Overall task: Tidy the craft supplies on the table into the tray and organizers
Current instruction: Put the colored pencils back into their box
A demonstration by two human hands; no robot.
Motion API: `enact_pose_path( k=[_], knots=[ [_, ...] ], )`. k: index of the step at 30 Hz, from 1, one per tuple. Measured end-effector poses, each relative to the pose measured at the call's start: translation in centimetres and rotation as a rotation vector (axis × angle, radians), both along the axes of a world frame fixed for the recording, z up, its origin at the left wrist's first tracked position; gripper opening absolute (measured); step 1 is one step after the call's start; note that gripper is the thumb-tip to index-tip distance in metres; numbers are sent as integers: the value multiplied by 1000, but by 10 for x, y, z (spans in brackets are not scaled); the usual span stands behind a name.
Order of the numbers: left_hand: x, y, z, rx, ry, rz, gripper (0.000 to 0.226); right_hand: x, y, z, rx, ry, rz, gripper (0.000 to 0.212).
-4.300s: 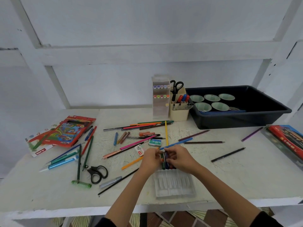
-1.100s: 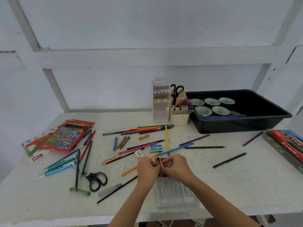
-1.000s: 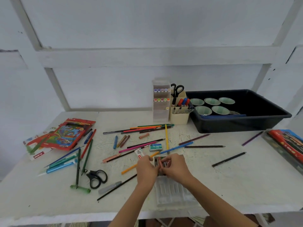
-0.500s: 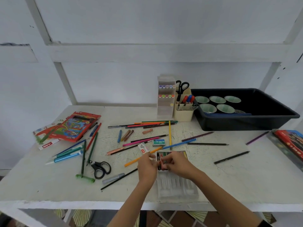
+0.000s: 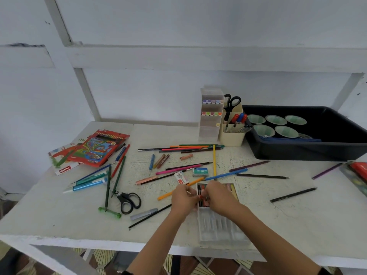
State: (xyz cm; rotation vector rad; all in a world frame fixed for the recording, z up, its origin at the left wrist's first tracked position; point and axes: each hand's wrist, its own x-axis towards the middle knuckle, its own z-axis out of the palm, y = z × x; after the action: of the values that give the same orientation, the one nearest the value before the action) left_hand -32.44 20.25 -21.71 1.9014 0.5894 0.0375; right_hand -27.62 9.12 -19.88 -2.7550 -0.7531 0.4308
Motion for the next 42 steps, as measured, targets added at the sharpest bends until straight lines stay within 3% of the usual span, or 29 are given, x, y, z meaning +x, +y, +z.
enact_pose_path(
  k=[4,9,14,21,26,29,34,37,42],
  knots=[
    [2,11,5,69,-15,-38,14,17,6,18,16,51,8,16],
    [17,60,16,260,-190,75,12,59,39,31,310,-86,73,16],
    [39,123,10,431,-208,178,11,96,79,13,474,-102,119,18],
    [55,159,-9,587,-134,53,21,122,116,-9,374,-139,359,26],
    [60,157,-11,702,-169,-20,25,123,128,-20,148,-454,568,27],
    [64,154,-15,666,-246,9,19,121,129,-21,61,-638,618,27],
    [61,143,-5,447,-409,92,7,115,112,-20,99,-737,720,23],
    [55,134,12,273,-524,129,5,108,91,-10,228,-764,626,14],
    [43,106,39,56,-589,84,4,87,47,4,575,-553,306,13]
  ],
)
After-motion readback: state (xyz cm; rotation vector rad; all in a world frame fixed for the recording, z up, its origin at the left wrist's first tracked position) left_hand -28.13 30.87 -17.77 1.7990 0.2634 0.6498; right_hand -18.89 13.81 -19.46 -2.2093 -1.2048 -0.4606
